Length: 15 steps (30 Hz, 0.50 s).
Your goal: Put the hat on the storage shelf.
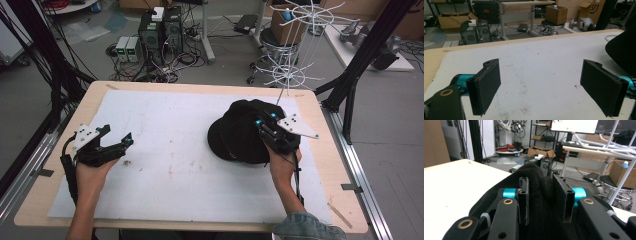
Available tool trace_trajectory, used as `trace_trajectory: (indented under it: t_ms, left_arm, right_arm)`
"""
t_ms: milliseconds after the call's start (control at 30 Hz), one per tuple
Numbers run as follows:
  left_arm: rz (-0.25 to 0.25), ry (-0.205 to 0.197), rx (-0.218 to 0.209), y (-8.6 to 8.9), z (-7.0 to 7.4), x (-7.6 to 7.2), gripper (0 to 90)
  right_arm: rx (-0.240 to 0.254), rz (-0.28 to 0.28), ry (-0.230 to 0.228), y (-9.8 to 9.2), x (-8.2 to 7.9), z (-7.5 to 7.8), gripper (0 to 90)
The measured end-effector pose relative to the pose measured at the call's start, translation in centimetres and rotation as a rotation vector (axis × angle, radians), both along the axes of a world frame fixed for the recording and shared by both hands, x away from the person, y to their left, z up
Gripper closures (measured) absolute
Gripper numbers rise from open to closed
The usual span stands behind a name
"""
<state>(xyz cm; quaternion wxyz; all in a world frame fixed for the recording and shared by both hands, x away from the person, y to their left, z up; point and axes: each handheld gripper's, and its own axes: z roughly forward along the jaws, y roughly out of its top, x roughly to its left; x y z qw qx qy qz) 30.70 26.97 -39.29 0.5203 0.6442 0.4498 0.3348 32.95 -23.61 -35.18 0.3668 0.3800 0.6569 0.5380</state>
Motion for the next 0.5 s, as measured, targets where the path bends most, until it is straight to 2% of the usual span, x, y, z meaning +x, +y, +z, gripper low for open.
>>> trace_trajectory:
  t_ms: [167, 500]
  left_arm:
    - [0.001, -0.003, -0.004, 0.0, 0.0, 0.0, 16.7]
    - [0.004, -0.001, -0.007, 0.2, 0.0, 0.0, 16.7]
  right_arm:
    - [0.024, -0.001, -0.007, 0.0, -1.1, 1.0, 68.3]
    - [0.020, 0.008, -0.040, -0.1, -2.5, 2.7, 68.2]
